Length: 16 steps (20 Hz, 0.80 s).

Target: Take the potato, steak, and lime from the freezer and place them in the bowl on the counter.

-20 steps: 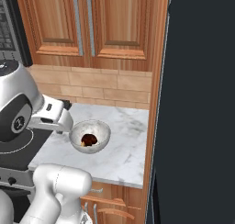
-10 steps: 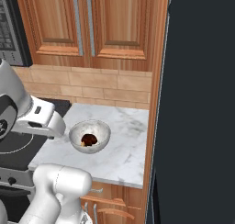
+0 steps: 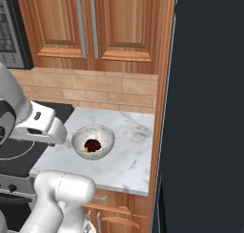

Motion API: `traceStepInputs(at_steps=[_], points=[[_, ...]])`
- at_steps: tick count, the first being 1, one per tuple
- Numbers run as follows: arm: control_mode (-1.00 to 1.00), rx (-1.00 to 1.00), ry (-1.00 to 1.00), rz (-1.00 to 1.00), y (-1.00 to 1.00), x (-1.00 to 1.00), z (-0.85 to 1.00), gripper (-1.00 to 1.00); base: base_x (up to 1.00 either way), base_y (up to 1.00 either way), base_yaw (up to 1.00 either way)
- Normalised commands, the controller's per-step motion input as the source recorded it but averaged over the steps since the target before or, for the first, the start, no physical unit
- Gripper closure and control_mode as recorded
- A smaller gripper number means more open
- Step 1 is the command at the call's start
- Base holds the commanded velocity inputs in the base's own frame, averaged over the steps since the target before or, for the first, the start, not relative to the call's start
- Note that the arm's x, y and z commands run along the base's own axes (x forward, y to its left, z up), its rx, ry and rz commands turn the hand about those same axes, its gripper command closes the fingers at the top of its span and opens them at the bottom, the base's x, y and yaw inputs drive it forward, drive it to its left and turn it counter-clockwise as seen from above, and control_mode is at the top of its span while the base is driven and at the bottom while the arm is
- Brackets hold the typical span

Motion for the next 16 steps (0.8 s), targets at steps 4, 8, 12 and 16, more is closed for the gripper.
traceStepInputs(at_steps=[4, 8, 12, 16], points=[[1.00, 0.00, 0.00, 0.00, 0.00, 0.00, 0.00, -1.00, -0.54, 0.01, 0.00], [1.00, 0.00, 0.00, 0.00, 0.00, 0.00, 0.00, -1.00, -0.99, 0.15, 0.00], [1.00, 0.00, 0.00, 0.00, 0.00, 0.00, 0.00, -1.00, -1.00, 0.29, 0.00], [1.00, 0.00, 0.00, 0.00, 0.00, 0.00, 0.00, -1.00, -1.00, 0.23, 0.00]])
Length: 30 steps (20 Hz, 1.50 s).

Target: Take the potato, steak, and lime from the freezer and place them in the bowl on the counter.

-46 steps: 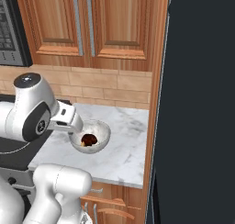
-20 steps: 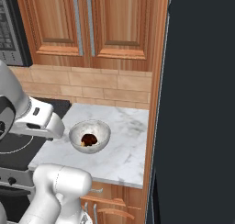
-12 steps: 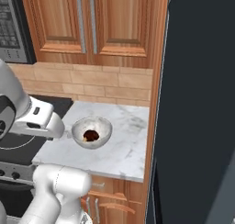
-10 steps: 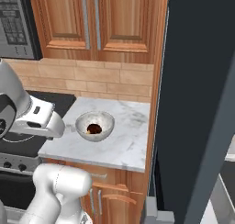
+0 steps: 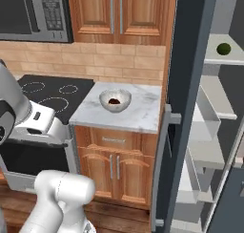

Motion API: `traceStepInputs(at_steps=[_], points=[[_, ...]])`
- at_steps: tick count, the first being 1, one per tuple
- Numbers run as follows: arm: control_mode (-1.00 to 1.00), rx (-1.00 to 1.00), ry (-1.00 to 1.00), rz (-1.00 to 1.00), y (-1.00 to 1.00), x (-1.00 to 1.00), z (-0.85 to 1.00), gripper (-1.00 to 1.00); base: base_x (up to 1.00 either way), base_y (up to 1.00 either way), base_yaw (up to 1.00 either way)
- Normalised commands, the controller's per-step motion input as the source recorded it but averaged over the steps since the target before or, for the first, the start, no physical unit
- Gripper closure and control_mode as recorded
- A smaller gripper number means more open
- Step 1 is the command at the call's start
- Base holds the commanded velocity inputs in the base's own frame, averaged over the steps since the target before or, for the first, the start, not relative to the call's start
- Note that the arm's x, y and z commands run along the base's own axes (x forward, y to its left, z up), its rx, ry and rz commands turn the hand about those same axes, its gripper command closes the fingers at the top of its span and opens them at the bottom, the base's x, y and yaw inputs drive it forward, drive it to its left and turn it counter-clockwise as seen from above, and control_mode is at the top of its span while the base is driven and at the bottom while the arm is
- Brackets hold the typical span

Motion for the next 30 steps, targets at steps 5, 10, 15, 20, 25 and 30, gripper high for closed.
traceStepInputs(at_steps=[5, 10, 15, 20, 25, 30], points=[[1.00, 0.00, 0.00, 0.00, 0.00, 0.00, 0.00, -1.00, -1.00, 0.15, 0.00], [1.00, 0.00, 0.00, 0.00, 0.00, 0.00, 0.00, -1.00, -0.85, -0.16, 0.00], [1.00, 0.00, 0.00, 0.00, 0.00, 0.00, 0.00, -1.00, -0.17, -0.71, 0.00], [1.00, 0.00, 0.00, 0.00, 0.00, 0.00, 0.00, -1.00, 0.00, -0.90, 0.00], [1.00, 0.00, 0.00, 0.00, 0.00, 0.00, 0.00, -1.00, 0.00, -0.58, 0.00], [1.00, 0.00, 0.00, 0.00, 0.00, 0.00, 0.00, -1.00, 0.00, -0.69, 0.00]])
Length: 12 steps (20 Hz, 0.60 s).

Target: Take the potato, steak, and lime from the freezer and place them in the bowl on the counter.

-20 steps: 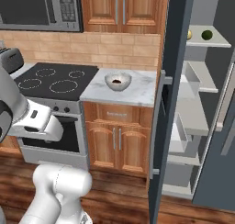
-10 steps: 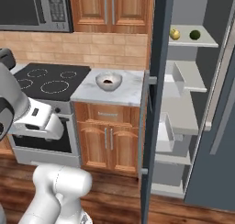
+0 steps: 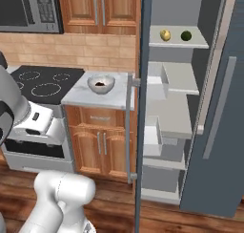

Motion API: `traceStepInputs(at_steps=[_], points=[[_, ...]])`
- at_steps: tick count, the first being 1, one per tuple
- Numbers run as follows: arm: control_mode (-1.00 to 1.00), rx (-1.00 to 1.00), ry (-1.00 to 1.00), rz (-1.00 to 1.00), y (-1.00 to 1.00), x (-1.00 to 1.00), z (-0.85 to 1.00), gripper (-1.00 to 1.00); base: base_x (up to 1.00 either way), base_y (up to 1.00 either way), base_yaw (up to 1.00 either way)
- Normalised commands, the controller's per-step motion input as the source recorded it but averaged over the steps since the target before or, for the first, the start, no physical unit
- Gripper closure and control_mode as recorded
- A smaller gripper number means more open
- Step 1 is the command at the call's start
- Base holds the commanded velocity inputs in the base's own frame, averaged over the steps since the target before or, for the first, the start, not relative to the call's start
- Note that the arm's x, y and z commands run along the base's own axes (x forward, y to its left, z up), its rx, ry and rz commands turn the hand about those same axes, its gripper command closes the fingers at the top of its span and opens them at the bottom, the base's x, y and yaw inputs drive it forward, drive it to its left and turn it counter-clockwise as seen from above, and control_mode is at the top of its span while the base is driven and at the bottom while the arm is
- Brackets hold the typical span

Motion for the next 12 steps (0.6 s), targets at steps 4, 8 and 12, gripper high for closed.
traceStepInputs(at_steps=[4, 8, 12], points=[[1.00, 0.00, 0.00, 0.00, 0.00, 0.00, 0.00, -1.00, 0.00, -0.86, 0.00], [1.00, 0.00, 0.00, 0.00, 0.00, 0.00, 0.00, -1.00, 0.00, -0.91, 0.00], [1.00, 0.00, 0.00, 0.00, 0.00, 0.00, 0.00, -1.00, 0.00, -0.98, 0.00]])
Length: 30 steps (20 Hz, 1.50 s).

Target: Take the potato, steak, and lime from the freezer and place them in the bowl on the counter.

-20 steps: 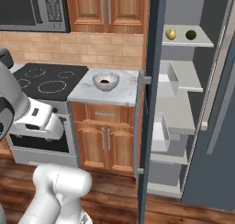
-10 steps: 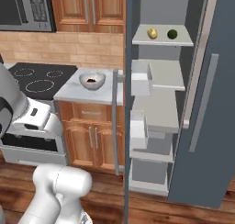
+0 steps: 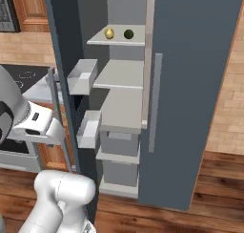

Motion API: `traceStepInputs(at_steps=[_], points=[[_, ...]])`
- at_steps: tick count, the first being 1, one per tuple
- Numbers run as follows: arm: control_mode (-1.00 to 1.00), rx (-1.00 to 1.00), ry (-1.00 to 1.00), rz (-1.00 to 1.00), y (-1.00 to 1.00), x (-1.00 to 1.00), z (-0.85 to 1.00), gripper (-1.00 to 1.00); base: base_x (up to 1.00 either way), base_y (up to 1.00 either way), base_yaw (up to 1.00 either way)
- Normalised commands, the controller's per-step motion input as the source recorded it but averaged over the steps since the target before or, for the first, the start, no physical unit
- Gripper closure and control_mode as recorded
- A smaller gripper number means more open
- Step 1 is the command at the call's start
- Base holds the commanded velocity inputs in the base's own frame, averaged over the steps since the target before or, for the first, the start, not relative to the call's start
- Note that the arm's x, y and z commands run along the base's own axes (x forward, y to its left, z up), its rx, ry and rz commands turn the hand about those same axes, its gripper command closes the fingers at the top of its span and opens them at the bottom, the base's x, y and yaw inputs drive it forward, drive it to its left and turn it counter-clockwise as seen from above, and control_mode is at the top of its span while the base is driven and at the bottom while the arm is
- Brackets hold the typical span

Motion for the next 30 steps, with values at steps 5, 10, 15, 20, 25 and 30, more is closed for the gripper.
traceStepInputs(at_steps=[5, 10, 15, 20, 25, 30], points=[[1.00, 0.00, 0.00, 0.00, 0.00, 0.00, 0.00, -1.00, 0.16, -0.95, 0.00], [1.00, 0.00, 0.00, 0.00, 0.00, 0.00, 0.00, -1.00, 0.53, -0.66, 0.01], [1.00, 0.00, 0.00, 0.00, 0.00, 0.00, 0.00, -1.00, 0.77, -0.16, 0.02], [1.00, 0.00, 0.00, 0.00, 0.00, 0.00, 0.00, -1.00, 0.72, 0.00, 0.00], [1.00, 0.00, 0.00, 0.00, 0.00, 0.00, 0.00, -1.00, 0.48, 0.02, 0.00], [1.00, 0.00, 0.00, 0.00, 0.00, 0.00, 0.00, -1.00, 0.22, 0.15, 0.00]])
